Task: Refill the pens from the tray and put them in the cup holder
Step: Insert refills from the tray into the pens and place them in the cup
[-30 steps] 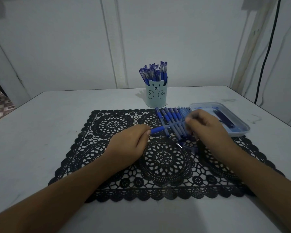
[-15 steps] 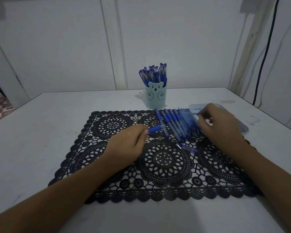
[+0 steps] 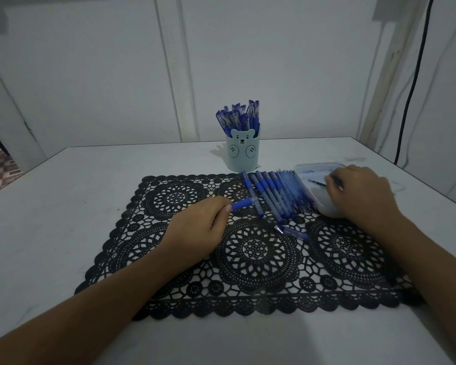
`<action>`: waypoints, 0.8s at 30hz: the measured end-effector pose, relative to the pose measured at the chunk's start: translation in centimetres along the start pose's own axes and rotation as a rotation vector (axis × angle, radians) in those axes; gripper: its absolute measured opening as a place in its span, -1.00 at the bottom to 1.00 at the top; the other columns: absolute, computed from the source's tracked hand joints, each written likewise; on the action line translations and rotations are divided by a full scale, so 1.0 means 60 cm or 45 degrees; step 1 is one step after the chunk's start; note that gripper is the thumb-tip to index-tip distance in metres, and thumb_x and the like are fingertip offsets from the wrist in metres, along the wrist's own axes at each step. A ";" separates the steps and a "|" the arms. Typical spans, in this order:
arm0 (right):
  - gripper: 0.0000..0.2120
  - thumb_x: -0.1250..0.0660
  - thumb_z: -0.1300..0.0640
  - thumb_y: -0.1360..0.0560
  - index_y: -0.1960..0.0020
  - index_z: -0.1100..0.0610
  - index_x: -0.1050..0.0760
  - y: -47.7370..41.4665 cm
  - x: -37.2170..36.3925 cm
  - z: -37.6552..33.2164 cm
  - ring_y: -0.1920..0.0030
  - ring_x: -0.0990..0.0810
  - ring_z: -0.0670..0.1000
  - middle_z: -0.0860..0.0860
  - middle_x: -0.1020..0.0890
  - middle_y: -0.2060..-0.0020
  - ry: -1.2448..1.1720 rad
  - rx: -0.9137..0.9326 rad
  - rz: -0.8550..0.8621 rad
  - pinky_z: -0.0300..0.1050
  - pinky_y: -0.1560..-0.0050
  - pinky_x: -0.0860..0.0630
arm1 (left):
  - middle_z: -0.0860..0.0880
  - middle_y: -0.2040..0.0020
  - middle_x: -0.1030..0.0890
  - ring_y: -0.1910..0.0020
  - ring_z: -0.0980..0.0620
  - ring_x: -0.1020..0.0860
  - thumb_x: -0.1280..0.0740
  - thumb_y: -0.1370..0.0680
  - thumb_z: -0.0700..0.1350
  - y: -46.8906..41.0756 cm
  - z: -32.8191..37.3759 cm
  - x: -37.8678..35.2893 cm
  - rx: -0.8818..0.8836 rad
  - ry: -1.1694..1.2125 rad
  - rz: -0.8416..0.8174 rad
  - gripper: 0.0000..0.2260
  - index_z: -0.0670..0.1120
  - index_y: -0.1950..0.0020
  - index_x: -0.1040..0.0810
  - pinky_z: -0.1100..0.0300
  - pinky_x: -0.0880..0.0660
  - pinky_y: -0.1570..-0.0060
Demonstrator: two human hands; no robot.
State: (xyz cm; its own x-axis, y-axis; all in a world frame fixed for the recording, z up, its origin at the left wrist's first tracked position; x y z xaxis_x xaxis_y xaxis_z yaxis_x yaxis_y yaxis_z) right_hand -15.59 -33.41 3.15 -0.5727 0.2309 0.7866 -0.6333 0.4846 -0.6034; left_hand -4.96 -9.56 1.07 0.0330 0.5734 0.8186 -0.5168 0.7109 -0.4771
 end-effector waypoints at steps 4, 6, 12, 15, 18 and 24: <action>-0.74 -0.16 0.06 -0.52 0.06 0.17 -0.56 -0.001 -0.039 0.067 0.11 -0.49 0.15 0.10 -0.53 0.23 0.078 -0.314 -0.457 0.03 -0.03 -0.43 | 0.13 0.29 -0.46 0.27 0.17 -0.43 -0.10 -0.60 -0.03 0.000 0.000 0.000 0.001 0.003 -0.008 -0.83 0.02 -0.02 -0.48 0.37 -0.31 0.32; -0.81 -0.22 0.10 -0.48 0.05 0.12 -0.58 -0.001 -0.045 0.074 0.07 -0.50 0.16 0.11 -0.57 0.17 0.018 -0.357 -0.499 0.04 -0.05 -0.44 | 0.13 0.28 -0.46 0.27 0.17 -0.43 -0.10 -0.60 -0.03 0.000 0.000 -0.001 0.005 0.005 -0.012 -0.82 0.02 -0.03 -0.49 0.37 -0.31 0.31; -0.79 -0.28 0.15 -0.46 -0.06 0.06 -0.60 -0.001 -0.048 0.073 -0.02 -0.53 0.19 0.15 -0.60 -0.01 -0.002 -0.360 -0.508 0.03 -0.04 -0.46 | 0.12 0.28 -0.47 0.28 0.17 -0.43 -0.11 -0.60 -0.03 -0.001 0.001 -0.001 0.011 0.010 -0.014 -0.82 0.02 -0.04 -0.49 0.37 -0.30 0.34; -0.77 -0.25 0.19 -0.50 -0.11 0.17 -0.58 -0.008 -0.033 0.063 -0.01 -0.53 0.23 0.23 -0.59 -0.01 -0.050 -0.313 -0.352 -0.01 0.02 -0.45 | 0.12 0.28 -0.48 0.28 0.16 -0.44 -0.11 -0.60 -0.04 -0.001 0.001 -0.001 0.010 0.013 -0.012 -0.82 0.01 -0.04 -0.50 0.38 -0.29 0.35; -0.75 -0.25 0.19 -0.52 -0.16 0.22 -0.54 -0.017 0.004 0.028 0.00 -0.53 0.18 0.19 -0.58 0.00 -0.263 -0.189 -0.149 -0.09 0.00 -0.39 | 0.14 0.28 -0.46 0.28 0.17 -0.43 -0.12 -0.60 -0.05 -0.001 0.001 -0.001 0.007 0.018 -0.015 -0.82 0.00 -0.05 -0.50 0.39 -0.28 0.35; -0.97 -0.26 0.28 -0.49 0.11 0.18 -0.44 0.032 0.027 -0.081 0.18 -0.66 0.03 0.13 -0.61 0.22 -1.692 -0.320 -0.405 -0.25 0.20 -0.59 | 0.18 0.30 -0.44 0.28 0.22 -0.42 -0.11 -0.60 -0.03 -0.001 0.002 -0.002 0.006 0.041 -0.039 -0.82 0.02 -0.06 -0.50 0.42 -0.27 0.33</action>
State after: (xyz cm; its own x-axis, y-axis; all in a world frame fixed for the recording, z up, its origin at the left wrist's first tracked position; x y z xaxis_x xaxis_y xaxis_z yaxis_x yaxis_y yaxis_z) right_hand -15.23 -28.00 3.89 -0.5731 -0.8150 0.0857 -0.8002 0.5341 -0.2727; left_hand -5.06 -9.74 1.03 0.0762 0.5643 0.8220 -0.5191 0.7263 -0.4506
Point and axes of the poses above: each hand's wrist, its own y-axis away from the middle knuckle, its own x-axis out of the back of the hand, z = x × y, the point moved 7 cm from there along -y, towards the middle knuckle
